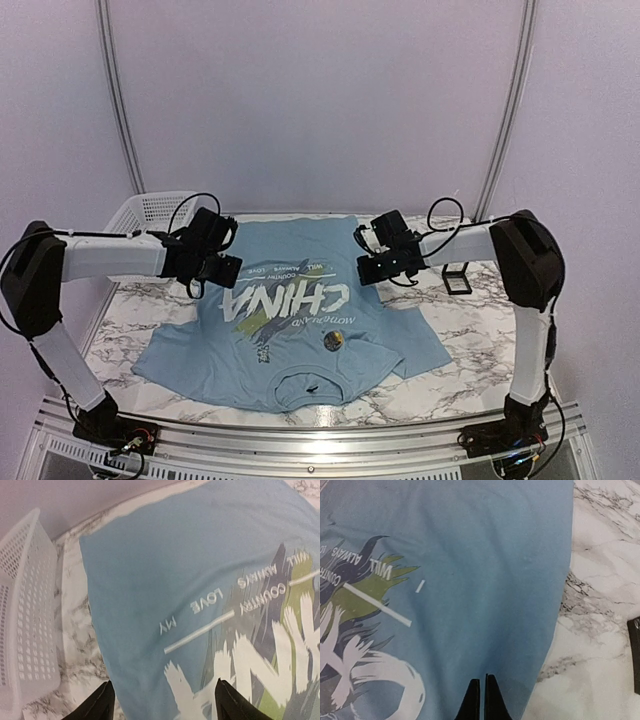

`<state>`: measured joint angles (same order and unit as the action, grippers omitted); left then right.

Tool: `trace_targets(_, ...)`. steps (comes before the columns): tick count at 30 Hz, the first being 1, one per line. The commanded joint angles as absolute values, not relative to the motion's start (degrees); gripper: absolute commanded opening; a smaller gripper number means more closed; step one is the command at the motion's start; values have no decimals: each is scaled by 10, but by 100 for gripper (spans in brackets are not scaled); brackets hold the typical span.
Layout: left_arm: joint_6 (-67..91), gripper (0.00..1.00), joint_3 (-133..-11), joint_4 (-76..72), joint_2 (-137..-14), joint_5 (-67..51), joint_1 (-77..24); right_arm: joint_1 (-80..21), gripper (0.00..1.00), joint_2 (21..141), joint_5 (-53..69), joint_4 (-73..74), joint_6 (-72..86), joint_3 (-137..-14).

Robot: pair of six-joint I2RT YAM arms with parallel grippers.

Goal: Pin the brooch onto the clothing
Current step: Adjust the clothing with brooches at the center of the board, then reset both arms

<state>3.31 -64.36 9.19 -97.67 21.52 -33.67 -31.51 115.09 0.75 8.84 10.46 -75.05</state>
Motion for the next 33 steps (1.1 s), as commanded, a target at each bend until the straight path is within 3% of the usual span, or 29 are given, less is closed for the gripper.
trace_targets(1,131,70,-538,109,-957,176,-351,-278,0,1234,58,108,77,-820)
trace_targets(12,178,70,-466,92,-991,224,-342,-215,0,1264,3,137,76,-845)
trace_targets(17,169,70,-463,92,-965,233,-342,-214,5,1241,73,136,34,-855)
trace_targets(21,111,71,-471,92,-879,248,-360,-214,25,1164,165,110,25,-839)
trace_targets(25,100,72,-458,69,-727,279,-374,-214,44,1002,218,13,44,-731)
trace_targets(27,107,75,-419,42,-640,306,-375,-213,69,912,219,-59,60,-654)
trace_targets(28,110,76,-398,30,-599,325,-376,-213,74,869,214,-82,69,-614)
trace_targets(29,112,78,-379,18,-556,346,-375,-214,94,830,198,-96,76,-576)
trace_targets(33,100,88,-302,8,-419,470,-372,-214,98,699,121,-95,102,-457)
